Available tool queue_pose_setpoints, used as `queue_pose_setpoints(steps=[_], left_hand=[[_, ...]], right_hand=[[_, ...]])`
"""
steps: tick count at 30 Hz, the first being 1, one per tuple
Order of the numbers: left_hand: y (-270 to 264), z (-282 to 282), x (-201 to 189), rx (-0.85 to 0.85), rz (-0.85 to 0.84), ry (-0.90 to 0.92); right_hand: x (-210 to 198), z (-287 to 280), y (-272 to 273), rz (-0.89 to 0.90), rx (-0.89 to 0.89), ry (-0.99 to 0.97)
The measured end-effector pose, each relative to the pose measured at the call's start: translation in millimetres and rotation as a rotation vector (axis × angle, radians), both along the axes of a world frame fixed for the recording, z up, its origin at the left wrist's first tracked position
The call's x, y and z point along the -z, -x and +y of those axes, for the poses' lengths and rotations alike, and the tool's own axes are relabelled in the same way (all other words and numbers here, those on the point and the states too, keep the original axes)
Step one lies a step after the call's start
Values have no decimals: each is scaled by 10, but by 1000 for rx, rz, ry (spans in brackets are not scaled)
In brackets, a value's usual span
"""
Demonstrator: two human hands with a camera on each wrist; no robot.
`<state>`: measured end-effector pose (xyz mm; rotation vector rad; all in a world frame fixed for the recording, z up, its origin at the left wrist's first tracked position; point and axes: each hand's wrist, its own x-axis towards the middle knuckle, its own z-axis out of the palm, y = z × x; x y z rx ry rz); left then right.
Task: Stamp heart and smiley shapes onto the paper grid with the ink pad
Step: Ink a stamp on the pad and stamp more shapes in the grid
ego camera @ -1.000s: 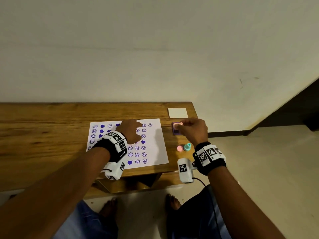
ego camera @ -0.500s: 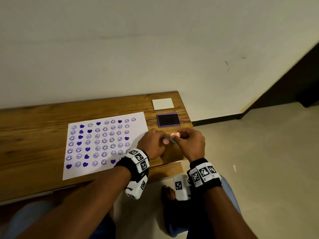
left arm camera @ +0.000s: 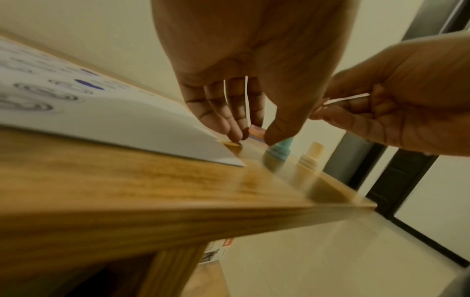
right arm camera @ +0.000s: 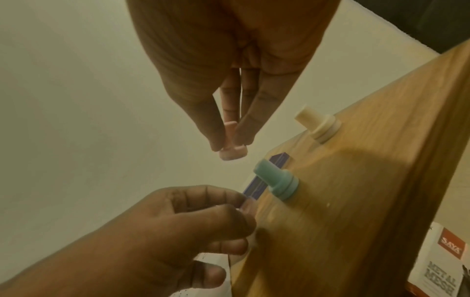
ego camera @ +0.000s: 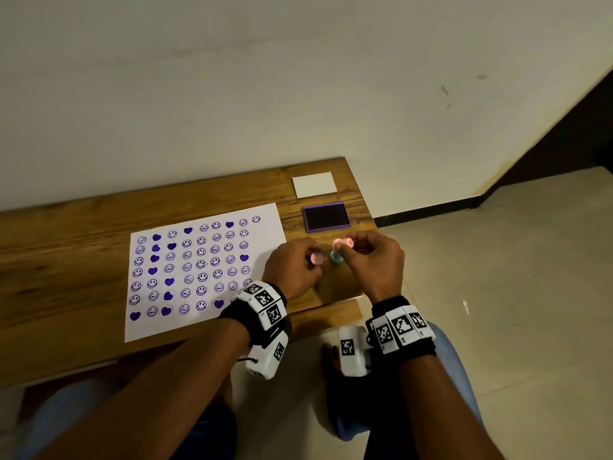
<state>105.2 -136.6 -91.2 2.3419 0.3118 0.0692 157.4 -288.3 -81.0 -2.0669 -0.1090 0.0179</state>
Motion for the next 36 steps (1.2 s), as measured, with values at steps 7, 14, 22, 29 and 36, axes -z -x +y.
queue_pose_setpoints(steps=[7, 14, 22, 29, 36], left_hand=[[80, 29, -106, -173, -14, 391], [136, 59, -205, -183, -24, 481], [126, -8, -233, -165, -40, 490], [110, -11, -257, -158, -47, 482], [114, 43, -323, -96, -64, 402]], right_hand=[[15, 88, 80, 11, -57, -70], [44, 129, 104, 30, -72, -125], [88, 122, 101, 60, -97, -169], [54, 123, 108, 109, -103, -240], [-15, 125, 144, 87, -150, -246]])
